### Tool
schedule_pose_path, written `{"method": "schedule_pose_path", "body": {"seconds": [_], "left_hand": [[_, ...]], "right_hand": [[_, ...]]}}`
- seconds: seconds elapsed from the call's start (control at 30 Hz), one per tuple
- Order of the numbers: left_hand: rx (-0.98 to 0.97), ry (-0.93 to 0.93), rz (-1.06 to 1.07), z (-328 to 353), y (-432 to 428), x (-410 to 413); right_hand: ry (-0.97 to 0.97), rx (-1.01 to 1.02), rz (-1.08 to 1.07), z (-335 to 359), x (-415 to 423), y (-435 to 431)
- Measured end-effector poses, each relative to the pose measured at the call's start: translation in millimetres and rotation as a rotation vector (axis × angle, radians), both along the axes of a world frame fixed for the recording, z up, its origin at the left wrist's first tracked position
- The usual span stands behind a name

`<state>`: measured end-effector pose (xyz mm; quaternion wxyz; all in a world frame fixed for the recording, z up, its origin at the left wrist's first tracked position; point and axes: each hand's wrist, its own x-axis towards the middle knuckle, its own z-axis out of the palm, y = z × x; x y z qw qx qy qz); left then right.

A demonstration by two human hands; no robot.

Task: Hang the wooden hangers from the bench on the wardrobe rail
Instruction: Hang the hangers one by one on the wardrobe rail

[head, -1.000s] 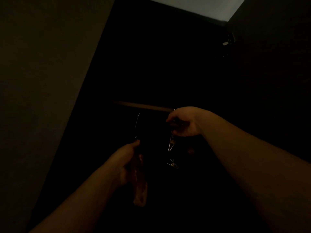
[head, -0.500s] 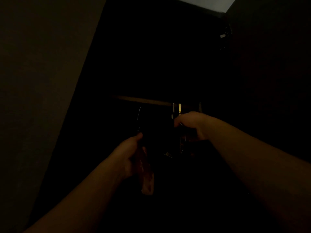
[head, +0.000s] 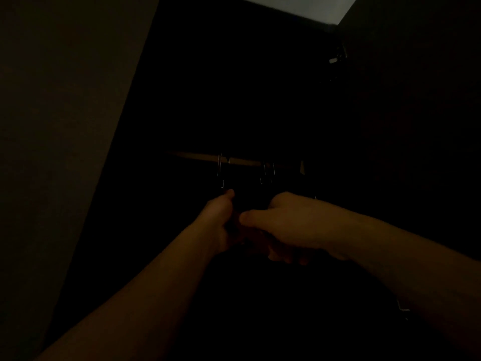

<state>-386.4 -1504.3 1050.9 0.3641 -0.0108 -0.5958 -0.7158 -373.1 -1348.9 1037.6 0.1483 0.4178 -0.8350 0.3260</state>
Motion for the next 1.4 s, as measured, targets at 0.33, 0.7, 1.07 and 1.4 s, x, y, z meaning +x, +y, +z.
{"method": "schedule_pose_path", "body": {"seconds": [0.33, 0.7, 1.07, 1.4], "left_hand": [[-0.116, 0.063, 0.091, 23.8, 20.4, -22.8], [-0.417, 0.076, 0.490, 26.9, -27.7, -7.5], [-1.466, -0.696, 1.152, -28.5, -85.9, 46.6], [-1.543, -0.718, 1.484, -33.5, -95.3, 67.2]], "right_hand": [[0.452, -0.076, -0.221, -8.7, -19.5, 1.5], [0.361, -0.304, -0.114, 68.3, -76.9, 4.0], [0.290, -0.351, -0.084, 112.1, -122.3, -36.6], [0.240, -0.365, -0.085, 105.5, -150.4, -34.3]]}}
